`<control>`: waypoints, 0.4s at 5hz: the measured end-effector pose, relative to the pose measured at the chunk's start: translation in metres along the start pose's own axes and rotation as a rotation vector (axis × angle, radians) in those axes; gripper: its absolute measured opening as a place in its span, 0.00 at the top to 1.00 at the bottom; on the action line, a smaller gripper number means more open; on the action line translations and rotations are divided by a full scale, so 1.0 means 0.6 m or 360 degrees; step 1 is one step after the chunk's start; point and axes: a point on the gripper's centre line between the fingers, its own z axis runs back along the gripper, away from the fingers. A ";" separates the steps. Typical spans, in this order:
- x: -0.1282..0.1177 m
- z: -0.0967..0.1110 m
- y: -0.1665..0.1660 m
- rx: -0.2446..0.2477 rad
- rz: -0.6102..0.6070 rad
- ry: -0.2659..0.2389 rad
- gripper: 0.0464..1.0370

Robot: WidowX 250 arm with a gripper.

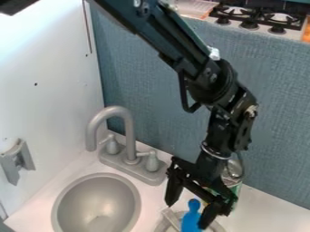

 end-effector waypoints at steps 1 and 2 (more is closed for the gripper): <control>0.015 -0.007 -0.002 -0.0119 -0.0017 -0.0087 0.38; 0.012 -0.013 -0.005 -0.0146 -0.0012 -0.0097 0.65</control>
